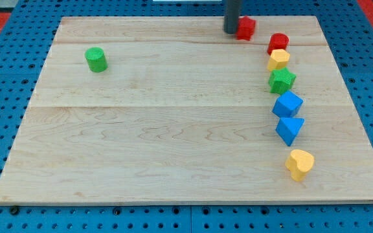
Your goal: Move the green circle above the yellow heart
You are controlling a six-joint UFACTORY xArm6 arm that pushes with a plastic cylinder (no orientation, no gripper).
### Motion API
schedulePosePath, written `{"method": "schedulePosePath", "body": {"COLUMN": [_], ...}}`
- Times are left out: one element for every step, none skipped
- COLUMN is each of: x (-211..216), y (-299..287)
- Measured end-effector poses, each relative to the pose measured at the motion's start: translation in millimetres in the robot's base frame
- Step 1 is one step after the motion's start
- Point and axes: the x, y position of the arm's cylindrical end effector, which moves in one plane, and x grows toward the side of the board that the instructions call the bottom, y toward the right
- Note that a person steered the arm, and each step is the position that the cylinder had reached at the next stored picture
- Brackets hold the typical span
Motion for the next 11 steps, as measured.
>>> {"method": "schedulePosePath", "body": {"x": [-19,-24,-16,-16,-16,-8,44,84,84,41,77], "y": [-5,14,45,10,-87,-218,-291,-239,-248,-280,-329]}}
